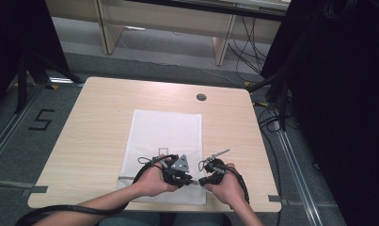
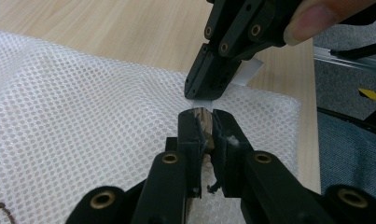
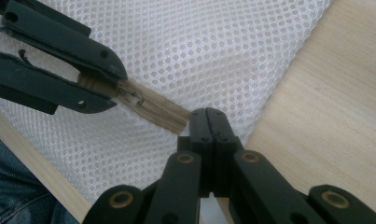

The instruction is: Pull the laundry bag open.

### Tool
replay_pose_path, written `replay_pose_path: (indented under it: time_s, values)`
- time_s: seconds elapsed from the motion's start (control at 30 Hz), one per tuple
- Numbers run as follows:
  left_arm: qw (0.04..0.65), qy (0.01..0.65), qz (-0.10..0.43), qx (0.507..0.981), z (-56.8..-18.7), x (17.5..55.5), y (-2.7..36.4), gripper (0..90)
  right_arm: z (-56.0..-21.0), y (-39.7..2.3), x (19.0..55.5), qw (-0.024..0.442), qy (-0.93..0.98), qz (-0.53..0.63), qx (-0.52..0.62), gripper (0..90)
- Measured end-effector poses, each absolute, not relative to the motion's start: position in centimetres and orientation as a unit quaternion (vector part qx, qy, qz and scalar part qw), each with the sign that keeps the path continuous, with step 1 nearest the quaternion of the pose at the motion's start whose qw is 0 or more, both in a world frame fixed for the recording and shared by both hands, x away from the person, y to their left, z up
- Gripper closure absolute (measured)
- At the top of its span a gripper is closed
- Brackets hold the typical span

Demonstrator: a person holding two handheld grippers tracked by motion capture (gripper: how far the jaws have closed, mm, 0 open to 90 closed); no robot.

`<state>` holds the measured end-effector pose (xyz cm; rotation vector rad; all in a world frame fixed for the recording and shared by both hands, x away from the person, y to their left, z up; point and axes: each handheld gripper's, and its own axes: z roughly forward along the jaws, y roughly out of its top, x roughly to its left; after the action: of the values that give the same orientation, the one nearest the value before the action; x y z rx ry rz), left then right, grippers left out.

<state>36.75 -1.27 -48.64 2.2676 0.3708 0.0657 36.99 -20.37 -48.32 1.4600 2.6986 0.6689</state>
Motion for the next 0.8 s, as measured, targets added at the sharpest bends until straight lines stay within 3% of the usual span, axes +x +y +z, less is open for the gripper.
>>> replay_pose_path:
  time_s: [0.8]
  values:
    - [0.410, 0.146, 0.026, 0.900, -48.18, 36.64, -0.57, 82.1, -48.43, -20.48, 37.11, 0.003, 0.864, 0.219, 0.453, 90.0]
